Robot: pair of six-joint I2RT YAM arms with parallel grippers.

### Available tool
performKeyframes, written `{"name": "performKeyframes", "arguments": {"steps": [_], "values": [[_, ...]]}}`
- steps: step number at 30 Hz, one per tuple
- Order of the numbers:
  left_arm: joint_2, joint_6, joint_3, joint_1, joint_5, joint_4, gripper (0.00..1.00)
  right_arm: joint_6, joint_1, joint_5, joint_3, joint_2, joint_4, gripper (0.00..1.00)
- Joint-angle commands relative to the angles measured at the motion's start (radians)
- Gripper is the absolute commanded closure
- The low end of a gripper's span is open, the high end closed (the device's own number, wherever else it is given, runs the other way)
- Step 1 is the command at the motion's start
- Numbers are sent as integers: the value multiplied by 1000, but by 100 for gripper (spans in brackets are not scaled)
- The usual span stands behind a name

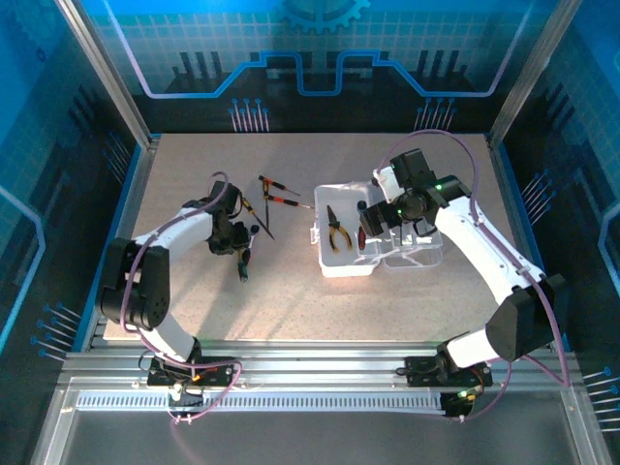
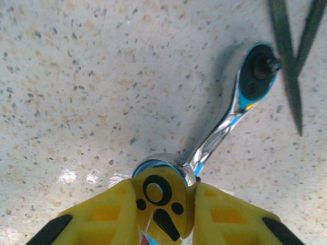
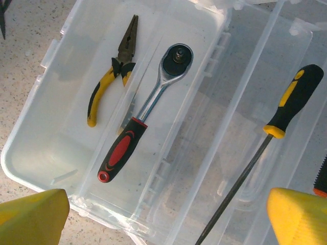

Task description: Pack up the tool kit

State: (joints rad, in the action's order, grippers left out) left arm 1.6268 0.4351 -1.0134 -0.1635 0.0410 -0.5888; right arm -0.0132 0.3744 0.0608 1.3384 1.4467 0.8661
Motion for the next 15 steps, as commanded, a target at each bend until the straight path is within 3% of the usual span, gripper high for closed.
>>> {"name": "performKeyframes", "arguments": {"steps": [1,7,15], "values": [[-42,-25,-42,1,-1,-41,88,-9,20,-31,-16,1,-5,0],[-75,-17,-113,-31,-32,-42,100,14,38,-124,-10,-1,-44,0],[-59,-3,-282,-141,-63,-4,100,120,53,-339,-33,-20,-183,0]]}}
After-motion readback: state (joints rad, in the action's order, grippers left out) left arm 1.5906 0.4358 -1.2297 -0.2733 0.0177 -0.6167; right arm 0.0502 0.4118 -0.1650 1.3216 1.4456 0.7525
